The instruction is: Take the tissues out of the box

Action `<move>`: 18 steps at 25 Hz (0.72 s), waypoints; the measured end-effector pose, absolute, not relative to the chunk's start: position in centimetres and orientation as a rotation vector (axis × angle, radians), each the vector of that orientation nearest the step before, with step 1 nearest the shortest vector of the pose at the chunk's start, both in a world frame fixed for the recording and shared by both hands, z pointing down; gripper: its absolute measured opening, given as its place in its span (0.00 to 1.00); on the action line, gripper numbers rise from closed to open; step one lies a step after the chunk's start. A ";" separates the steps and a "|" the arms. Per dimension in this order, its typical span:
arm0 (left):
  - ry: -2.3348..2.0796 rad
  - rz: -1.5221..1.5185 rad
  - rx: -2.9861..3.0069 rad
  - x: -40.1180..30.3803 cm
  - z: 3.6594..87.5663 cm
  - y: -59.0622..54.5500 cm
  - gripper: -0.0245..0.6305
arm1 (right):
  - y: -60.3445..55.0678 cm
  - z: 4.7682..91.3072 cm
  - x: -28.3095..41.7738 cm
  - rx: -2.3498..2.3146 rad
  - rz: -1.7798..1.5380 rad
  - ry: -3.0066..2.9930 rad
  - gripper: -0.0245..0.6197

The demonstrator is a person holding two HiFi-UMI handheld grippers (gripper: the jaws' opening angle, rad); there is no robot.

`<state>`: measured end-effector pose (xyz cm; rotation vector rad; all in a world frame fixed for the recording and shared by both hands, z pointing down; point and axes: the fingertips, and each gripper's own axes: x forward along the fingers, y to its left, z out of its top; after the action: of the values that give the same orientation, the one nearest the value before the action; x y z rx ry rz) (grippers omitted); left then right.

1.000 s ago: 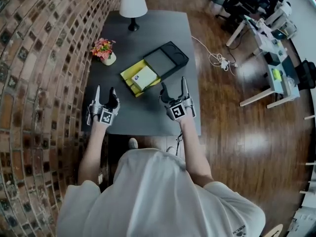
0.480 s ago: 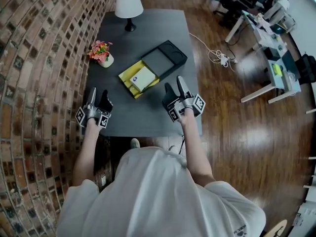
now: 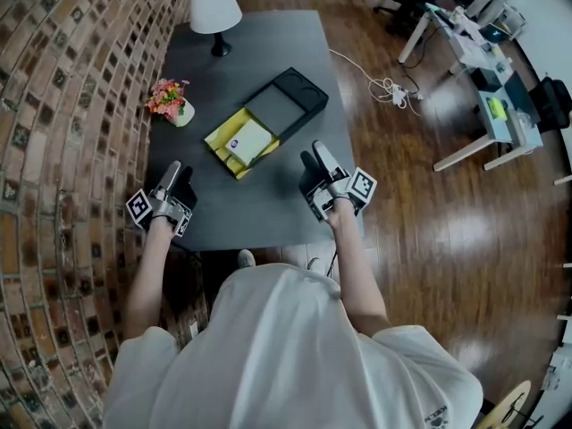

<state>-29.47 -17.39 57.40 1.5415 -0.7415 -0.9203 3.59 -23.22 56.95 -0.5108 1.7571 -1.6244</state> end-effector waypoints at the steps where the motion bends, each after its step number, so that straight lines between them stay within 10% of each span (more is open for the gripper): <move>1: -0.763 -0.873 1.573 -29.3 57.5 -17.4 0.52 | -23.1 56.8 3.6 -0.517 -1.614 1.797 0.67; 18: -0.918 -0.122 1.984 -24.6 61.2 -19.1 0.55 | -23.3 53.1 4.2 -0.736 -1.173 2.352 0.67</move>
<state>-24.56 -19.10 61.22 1.9842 -0.9184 -0.1220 4.15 -23.27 53.12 -0.7363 2.3523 -1.1731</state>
